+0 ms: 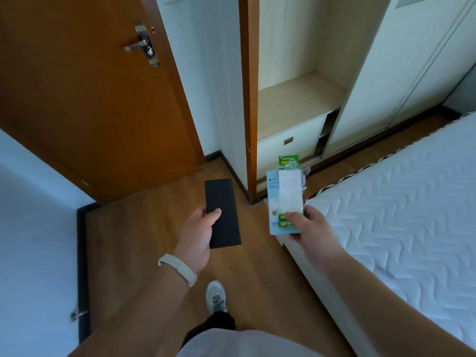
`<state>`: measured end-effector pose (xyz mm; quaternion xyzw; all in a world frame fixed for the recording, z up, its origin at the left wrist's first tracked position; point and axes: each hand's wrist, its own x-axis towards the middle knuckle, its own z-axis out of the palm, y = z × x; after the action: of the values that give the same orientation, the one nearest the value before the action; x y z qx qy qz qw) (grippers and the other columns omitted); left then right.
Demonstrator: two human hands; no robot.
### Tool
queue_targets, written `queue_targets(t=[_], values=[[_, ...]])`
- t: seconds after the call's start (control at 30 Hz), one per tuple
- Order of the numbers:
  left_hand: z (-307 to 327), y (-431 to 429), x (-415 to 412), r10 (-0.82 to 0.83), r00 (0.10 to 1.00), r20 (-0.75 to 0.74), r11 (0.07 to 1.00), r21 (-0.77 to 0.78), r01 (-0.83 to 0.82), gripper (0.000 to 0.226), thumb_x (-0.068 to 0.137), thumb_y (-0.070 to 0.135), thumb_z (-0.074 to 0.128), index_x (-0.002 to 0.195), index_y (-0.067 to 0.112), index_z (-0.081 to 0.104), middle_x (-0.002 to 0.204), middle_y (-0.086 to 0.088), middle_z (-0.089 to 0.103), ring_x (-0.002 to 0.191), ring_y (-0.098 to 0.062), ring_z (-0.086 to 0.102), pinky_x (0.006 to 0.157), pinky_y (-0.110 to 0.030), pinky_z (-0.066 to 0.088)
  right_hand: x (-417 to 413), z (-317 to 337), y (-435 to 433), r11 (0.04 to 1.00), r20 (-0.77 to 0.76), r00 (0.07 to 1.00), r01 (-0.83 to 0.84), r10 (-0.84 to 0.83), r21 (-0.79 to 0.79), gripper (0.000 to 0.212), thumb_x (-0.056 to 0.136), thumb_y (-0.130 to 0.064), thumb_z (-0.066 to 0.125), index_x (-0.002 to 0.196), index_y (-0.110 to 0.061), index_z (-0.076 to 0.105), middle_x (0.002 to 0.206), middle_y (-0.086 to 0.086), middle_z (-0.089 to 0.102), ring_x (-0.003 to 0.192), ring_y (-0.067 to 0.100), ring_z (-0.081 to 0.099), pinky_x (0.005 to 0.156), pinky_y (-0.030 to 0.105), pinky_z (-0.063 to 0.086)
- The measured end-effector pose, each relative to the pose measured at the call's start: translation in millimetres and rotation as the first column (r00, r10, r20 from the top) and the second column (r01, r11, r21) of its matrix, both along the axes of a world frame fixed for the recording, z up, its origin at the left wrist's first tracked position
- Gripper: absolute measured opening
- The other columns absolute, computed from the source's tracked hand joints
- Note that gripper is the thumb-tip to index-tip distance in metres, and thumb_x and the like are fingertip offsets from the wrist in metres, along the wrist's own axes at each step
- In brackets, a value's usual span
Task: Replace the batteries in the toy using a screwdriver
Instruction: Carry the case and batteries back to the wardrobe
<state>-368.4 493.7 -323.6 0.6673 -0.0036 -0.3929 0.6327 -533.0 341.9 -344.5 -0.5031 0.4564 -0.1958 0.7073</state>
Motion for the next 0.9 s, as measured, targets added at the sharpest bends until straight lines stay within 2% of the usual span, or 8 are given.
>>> queue_targets(t=[0.37, 0.47, 0.53, 0.63, 0.73, 0.8, 0.9], values=[[-31, -124, 124, -0.108, 0.994, -0.006, 0.993, 0.037, 0.108, 0.021, 0.100, 0.023, 0.056, 0.120, 0.018, 0.062, 0.114, -0.008, 0.071, 0.107, -0.028, 0.066, 0.096, -0.049, 0.054, 106, -21, -115, 0.994, -0.049, 0.993, 0.105, -0.105, 0.009, 0.023, 0.092, -0.021, 0.067, 0.113, -0.016, 0.060, 0.104, 0.008, 0.071, 0.090, 0.019, 0.070, 0.065, 0.028, 0.051], [-31, -166, 166, -0.158, 0.987, 0.012, 0.985, 0.077, 0.156, 0.021, 0.100, 0.029, 0.056, 0.119, 0.022, 0.061, 0.113, -0.006, 0.070, 0.106, -0.027, 0.066, 0.097, -0.050, 0.054, 140, -19, -156, 0.992, -0.081, 0.989, 0.125, -0.123, 0.013, 0.021, 0.092, -0.021, 0.067, 0.111, -0.017, 0.061, 0.103, 0.008, 0.071, 0.092, 0.021, 0.071, 0.070, 0.031, 0.054], [-30, -194, 186, -0.225, 0.973, 0.040, 0.972, 0.072, 0.222, 0.018, 0.100, 0.028, 0.057, 0.116, 0.024, 0.061, 0.113, -0.005, 0.070, 0.105, -0.025, 0.066, 0.092, -0.046, 0.056, 161, -16, -184, 0.992, -0.101, 0.986, 0.129, -0.129, -0.010, 0.019, 0.091, -0.022, 0.067, 0.109, -0.018, 0.062, 0.103, 0.009, 0.072, 0.094, 0.022, 0.072, 0.075, 0.036, 0.057], [-24, -235, 208, -0.371, 0.920, 0.127, 0.928, 0.080, 0.363, 0.017, 0.101, 0.025, 0.056, 0.118, 0.023, 0.059, 0.112, -0.002, 0.068, 0.100, -0.019, 0.066, 0.076, -0.031, 0.055, 188, -9, -221, 0.979, -0.065, 0.976, 0.205, -0.206, -0.022, 0.018, 0.091, -0.021, 0.068, 0.107, -0.016, 0.062, 0.101, 0.010, 0.073, 0.095, 0.024, 0.071, 0.084, 0.044, 0.058], [-17, -271, 224, -0.423, 0.893, 0.152, 0.906, 0.061, 0.418, 0.019, 0.100, 0.025, 0.058, 0.119, 0.024, 0.061, 0.112, -0.001, 0.070, 0.102, -0.021, 0.067, 0.085, -0.037, 0.057, 207, -1, -242, 0.971, -0.021, 0.971, 0.238, -0.238, -0.018, 0.018, 0.090, -0.019, 0.067, 0.106, -0.014, 0.062, 0.102, 0.011, 0.072, 0.093, 0.024, 0.071, 0.075, 0.036, 0.054], [-10, -290, 231, -0.437, 0.886, 0.155, 0.899, 0.050, 0.435, 0.021, 0.099, 0.028, 0.059, 0.119, 0.025, 0.062, 0.113, -0.001, 0.071, 0.105, -0.022, 0.067, 0.090, -0.043, 0.057, 215, 1, -251, 0.972, -0.013, 0.972, 0.235, -0.235, -0.027, 0.017, 0.090, -0.019, 0.067, 0.106, -0.014, 0.062, 0.102, 0.011, 0.072, 0.092, 0.023, 0.071, 0.075, 0.034, 0.052], [-4, -314, 245, -0.444, 0.882, 0.159, 0.895, 0.030, 0.445, 0.022, 0.098, 0.030, 0.060, 0.120, 0.025, 0.062, 0.114, -0.002, 0.071, 0.106, -0.025, 0.067, 0.091, -0.046, 0.057, 229, 7, -270, 0.970, -0.011, 0.972, 0.236, -0.237, -0.063, 0.017, 0.091, -0.018, 0.066, 0.107, -0.013, 0.062, 0.099, 0.007, 0.072, 0.090, 0.020, 0.070, 0.071, 0.032, 0.052]])
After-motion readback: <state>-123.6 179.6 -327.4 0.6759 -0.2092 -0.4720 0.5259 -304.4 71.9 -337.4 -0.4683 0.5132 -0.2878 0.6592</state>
